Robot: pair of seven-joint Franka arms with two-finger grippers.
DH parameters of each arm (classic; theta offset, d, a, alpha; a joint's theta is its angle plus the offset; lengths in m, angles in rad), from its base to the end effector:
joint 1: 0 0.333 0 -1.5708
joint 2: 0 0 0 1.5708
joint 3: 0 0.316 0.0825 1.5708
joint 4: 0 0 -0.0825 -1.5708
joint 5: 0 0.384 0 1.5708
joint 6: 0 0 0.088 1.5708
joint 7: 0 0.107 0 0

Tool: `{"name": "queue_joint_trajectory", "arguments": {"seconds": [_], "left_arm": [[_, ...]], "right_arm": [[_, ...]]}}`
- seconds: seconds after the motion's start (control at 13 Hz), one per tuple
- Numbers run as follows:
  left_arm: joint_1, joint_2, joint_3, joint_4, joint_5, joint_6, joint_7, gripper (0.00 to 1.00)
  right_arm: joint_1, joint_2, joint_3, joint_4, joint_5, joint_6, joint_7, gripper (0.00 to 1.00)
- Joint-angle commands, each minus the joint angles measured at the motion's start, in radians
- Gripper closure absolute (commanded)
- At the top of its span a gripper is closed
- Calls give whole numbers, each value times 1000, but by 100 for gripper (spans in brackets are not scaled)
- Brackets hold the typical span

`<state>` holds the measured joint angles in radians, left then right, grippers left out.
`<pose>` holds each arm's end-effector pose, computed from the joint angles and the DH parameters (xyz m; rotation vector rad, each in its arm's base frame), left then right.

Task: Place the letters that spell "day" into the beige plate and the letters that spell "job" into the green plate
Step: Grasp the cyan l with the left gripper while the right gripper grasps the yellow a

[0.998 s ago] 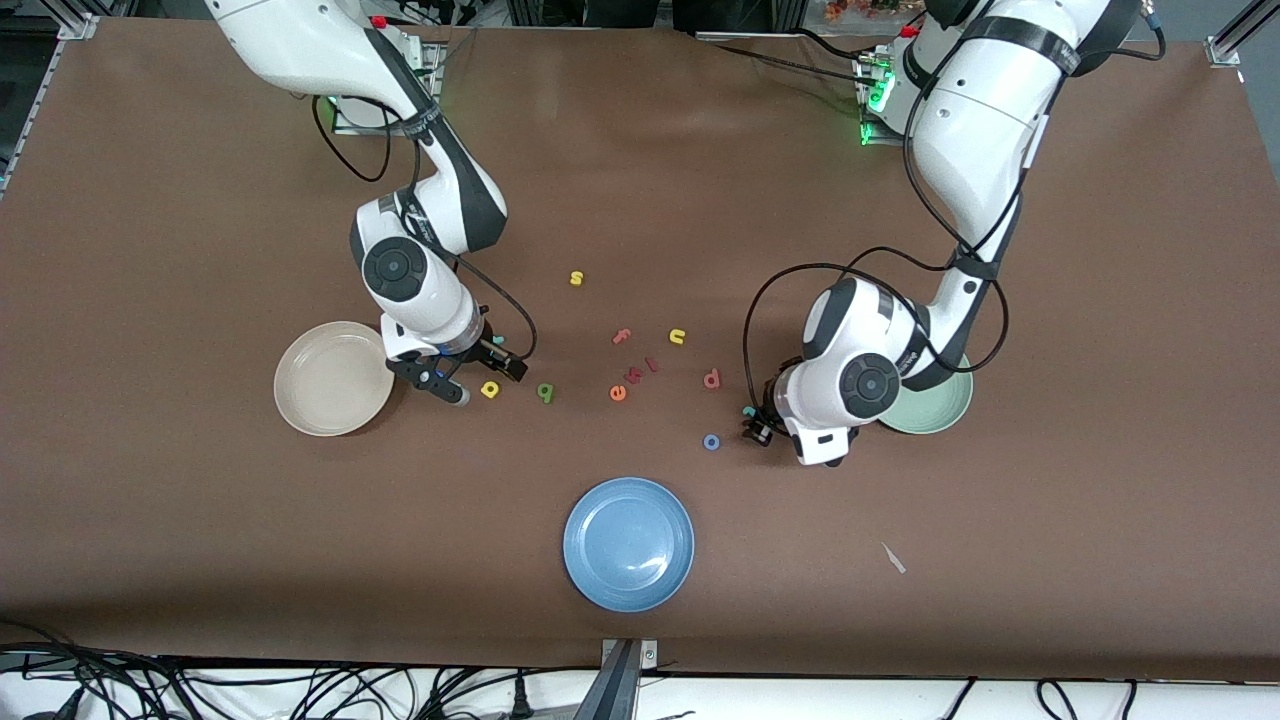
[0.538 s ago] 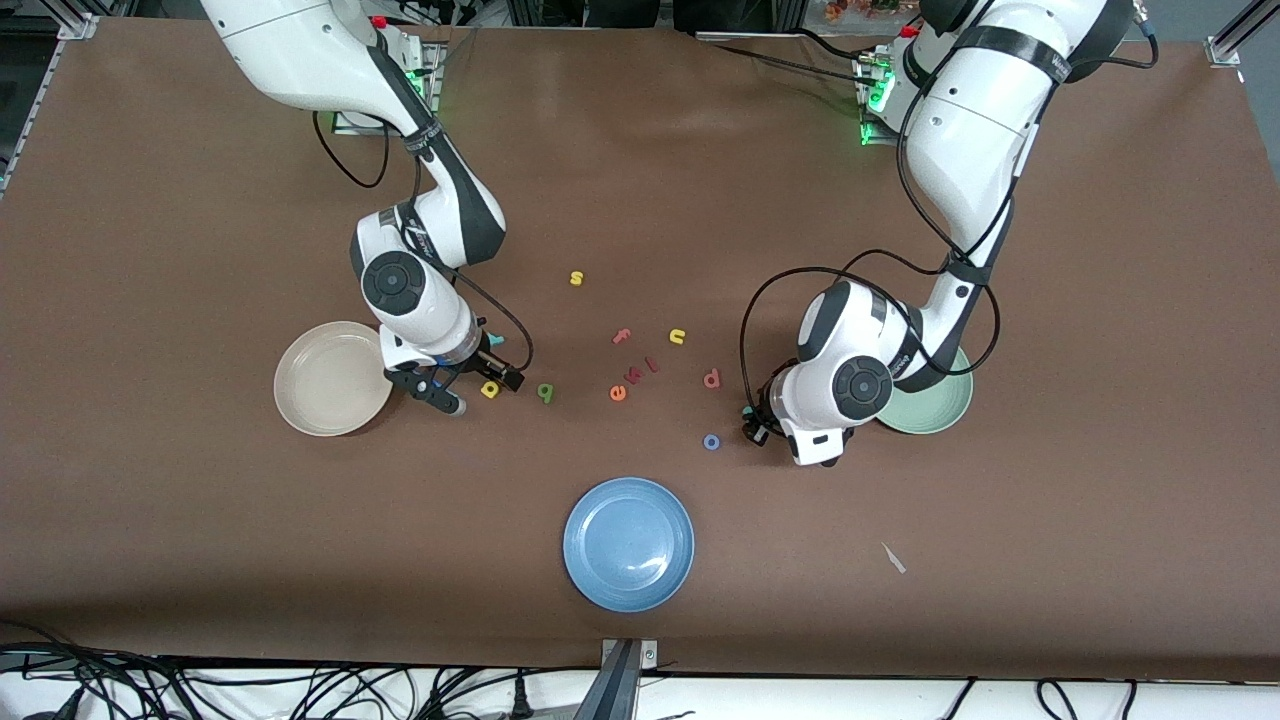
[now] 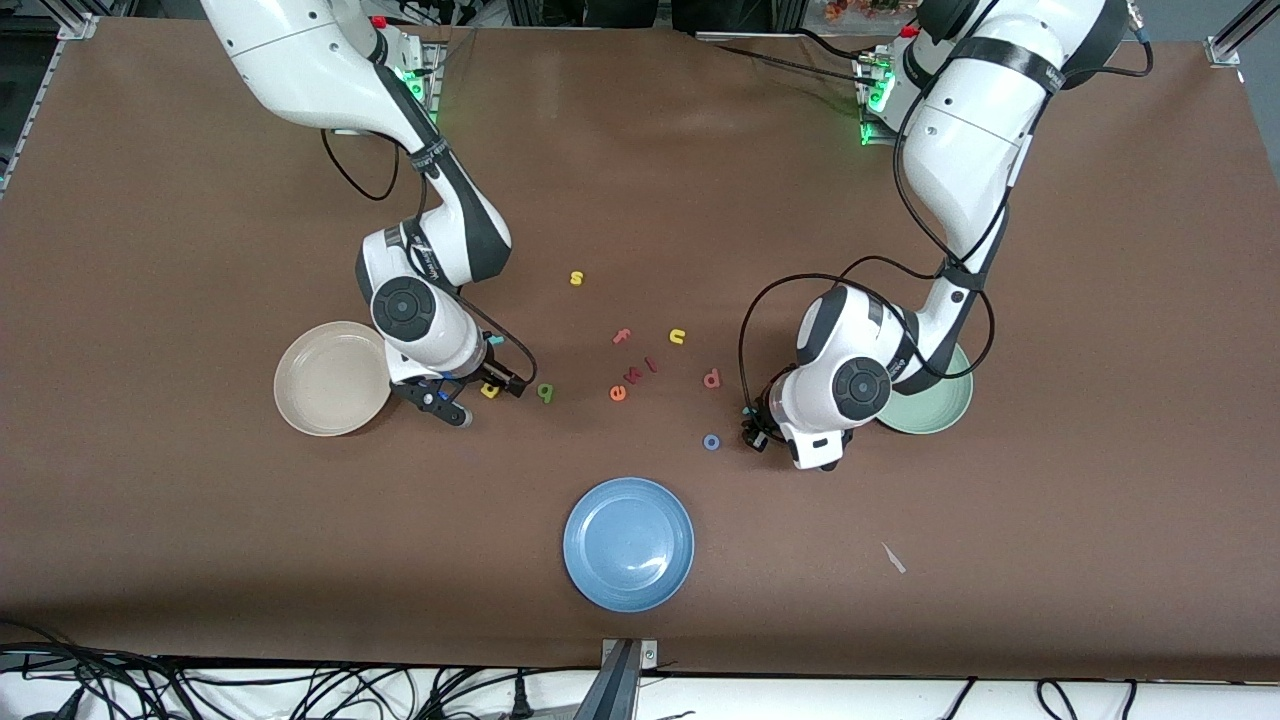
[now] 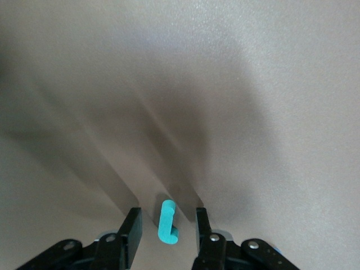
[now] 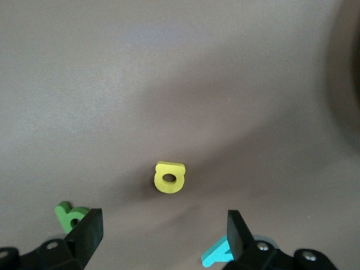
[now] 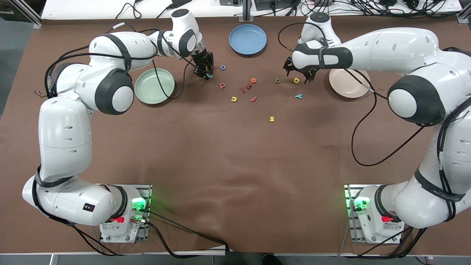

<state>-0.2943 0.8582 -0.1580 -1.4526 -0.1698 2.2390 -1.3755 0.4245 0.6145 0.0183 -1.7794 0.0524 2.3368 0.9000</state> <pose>0.6484 -0.2990 0.1726 2.5864 1.5568 -0.3618 0.5900 0.2798 0.2064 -3.0412 0.7728 0.1165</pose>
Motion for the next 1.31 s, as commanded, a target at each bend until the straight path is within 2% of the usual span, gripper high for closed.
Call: {"name": "queue_joint_trajectory", "arguments": {"seconds": [0.0,0.15,0.31,0.46,0.61,0.84,0.92,1.08,1.23], "left_arm": [[-3,12,3,26,-17,-2,7,86],[-6,10,3,29,-16,-2,7,99],[-8,4,3,35,-11,-2,6,100],[-9,-7,2,38,-10,-10,0,100],[-6,-28,5,40,7,-15,3,100],[1,-57,2,40,62,-33,34,100],[1,-60,-2,41,108,-33,150,100],[6,-67,-2,35,116,-39,353,100],[33,-94,-2,26,118,-126,535,100]], "right_arm": [[-10,30,3,29,-14,-11,-7,4],[-13,42,2,29,-14,5,-15,4],[-16,47,2,29,-14,10,-15,7],[-16,54,2,29,-11,12,-13,19],[-16,56,2,29,-11,13,-15,27],[-16,71,2,29,-11,44,-15,29],[-18,71,2,29,-11,45,-15,29],[-18,73,2,29,-12,48,-16,29],[-18,73,2,32,-11,49,-15,38]]}}
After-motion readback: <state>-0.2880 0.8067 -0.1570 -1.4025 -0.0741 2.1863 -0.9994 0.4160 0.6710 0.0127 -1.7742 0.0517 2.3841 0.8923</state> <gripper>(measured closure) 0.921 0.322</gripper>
